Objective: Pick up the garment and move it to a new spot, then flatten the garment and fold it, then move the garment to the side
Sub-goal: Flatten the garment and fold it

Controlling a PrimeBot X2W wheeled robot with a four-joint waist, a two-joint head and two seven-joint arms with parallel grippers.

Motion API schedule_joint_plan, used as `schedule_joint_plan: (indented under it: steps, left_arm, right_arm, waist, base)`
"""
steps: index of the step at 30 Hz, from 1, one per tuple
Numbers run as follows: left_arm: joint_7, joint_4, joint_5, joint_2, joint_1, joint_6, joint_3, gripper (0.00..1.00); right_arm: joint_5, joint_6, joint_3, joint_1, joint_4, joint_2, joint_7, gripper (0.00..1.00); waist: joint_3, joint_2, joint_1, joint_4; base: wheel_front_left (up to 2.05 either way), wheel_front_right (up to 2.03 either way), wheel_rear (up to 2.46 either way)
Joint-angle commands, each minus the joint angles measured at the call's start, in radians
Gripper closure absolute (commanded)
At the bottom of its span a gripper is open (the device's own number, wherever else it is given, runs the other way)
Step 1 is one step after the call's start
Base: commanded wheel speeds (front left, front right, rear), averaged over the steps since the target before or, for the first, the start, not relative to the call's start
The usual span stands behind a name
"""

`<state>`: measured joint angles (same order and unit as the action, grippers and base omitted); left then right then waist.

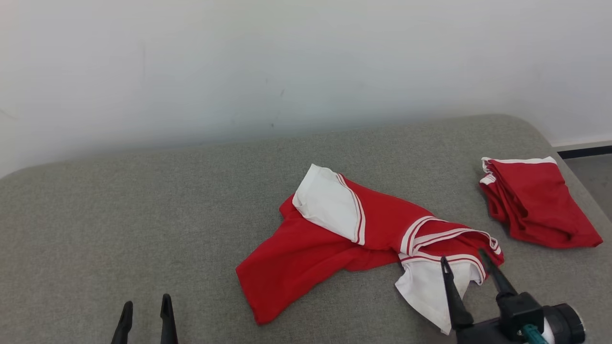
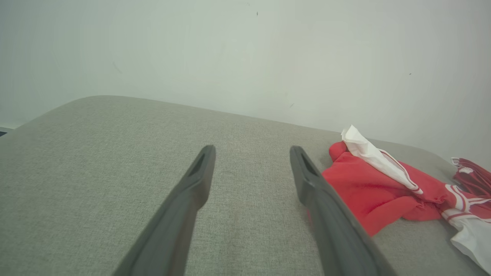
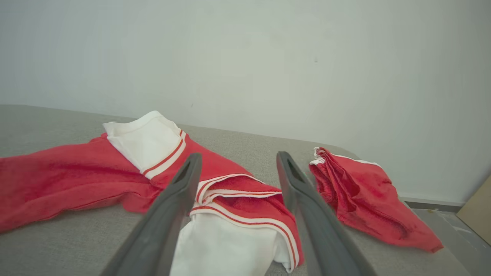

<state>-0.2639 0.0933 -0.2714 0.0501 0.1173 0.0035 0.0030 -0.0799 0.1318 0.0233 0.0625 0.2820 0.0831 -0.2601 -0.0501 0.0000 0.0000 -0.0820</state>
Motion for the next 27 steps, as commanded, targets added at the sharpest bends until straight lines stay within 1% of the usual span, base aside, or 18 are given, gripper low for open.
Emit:
schedule_joint_plan:
  steps: [1,11,16,22,27]
  left_arm:
    - [0.0,0.002,0.012,0.0,0.013,0.001,-0.001,0.0]
    - [0.0,0.008,0.015,0.0,-0.004,0.003,-0.002,0.0]
    - [0.0,0.037,0.049,0.0,-0.04,-0.017,-0.031,0.0]
    - [0.0,0.117,0.051,0.001,-0.108,-0.035,-0.069,0.0]
    - [0.002,0.296,0.036,0.001,-0.195,-0.052,-0.097,0.0]
  right_arm:
    - [0.01,-0.003,0.013,-0.019,-0.009,-0.004,-0.004,0.0]
    - [0.03,-0.003,0.048,-0.042,-0.044,-0.015,-0.005,0.0]
    - [0.058,-0.003,0.085,-0.04,-0.052,-0.019,-0.005,0.0]
    - [0.082,-0.003,0.134,-0.022,-0.055,-0.022,-0.002,0.0]
    - [0.099,-0.003,0.167,-0.005,-0.046,-0.024,0.006,0.0]
  waist:
    - [0.001,0.0,0.0,0.001]
    - [0.008,0.0,0.0,0.007]
    - [0.019,0.0,0.0,0.003]
    - [0.037,0.0,0.0,-0.025]
    - [0.06,0.0,0.0,-0.075]
  base:
    - [0.0,0.0,0.0]
    - [0.0,0.0,0.0]
    - [0.0,0.0,0.0]
    - [0.0,0.0,0.0]
    - [0.0,0.0,0.0]
